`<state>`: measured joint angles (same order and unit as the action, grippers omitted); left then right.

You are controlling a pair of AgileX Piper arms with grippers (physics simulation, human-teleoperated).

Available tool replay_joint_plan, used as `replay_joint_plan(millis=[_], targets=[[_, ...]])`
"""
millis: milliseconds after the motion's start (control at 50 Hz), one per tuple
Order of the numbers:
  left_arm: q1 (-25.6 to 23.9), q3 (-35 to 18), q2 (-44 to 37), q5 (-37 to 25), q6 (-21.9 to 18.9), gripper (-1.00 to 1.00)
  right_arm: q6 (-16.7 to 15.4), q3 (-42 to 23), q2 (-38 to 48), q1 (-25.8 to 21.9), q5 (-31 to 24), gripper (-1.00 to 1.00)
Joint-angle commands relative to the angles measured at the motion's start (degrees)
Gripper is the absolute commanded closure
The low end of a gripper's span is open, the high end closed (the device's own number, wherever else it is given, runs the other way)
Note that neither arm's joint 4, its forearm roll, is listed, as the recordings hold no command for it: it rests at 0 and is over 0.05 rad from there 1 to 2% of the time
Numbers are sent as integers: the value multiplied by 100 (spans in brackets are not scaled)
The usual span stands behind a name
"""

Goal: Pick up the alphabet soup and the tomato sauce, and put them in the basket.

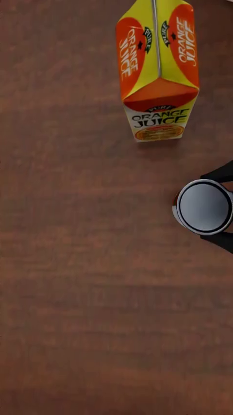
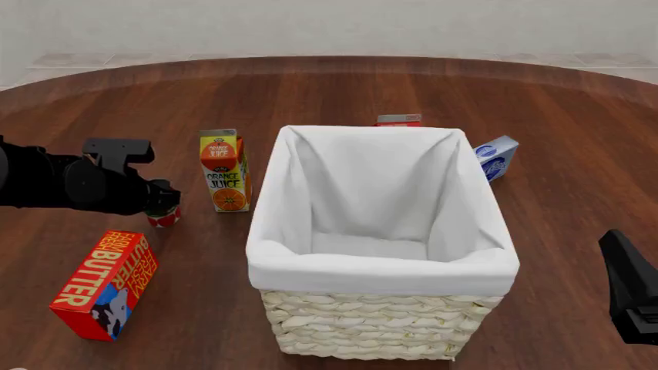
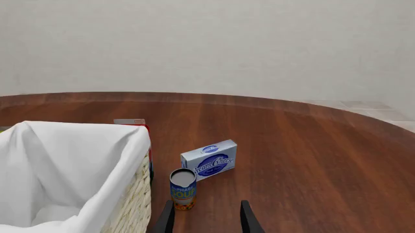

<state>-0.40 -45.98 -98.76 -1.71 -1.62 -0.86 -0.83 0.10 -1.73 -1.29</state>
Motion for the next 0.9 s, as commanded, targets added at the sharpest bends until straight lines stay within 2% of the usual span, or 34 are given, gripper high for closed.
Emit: replay_joint_plan(millis=[20,900], targets=[[43,-55,16,9,-136,100,-5,5,2,1,8,-100],[462,-547,672,-307,-378,100,-14,-24,-7,-4,-5,-100]])
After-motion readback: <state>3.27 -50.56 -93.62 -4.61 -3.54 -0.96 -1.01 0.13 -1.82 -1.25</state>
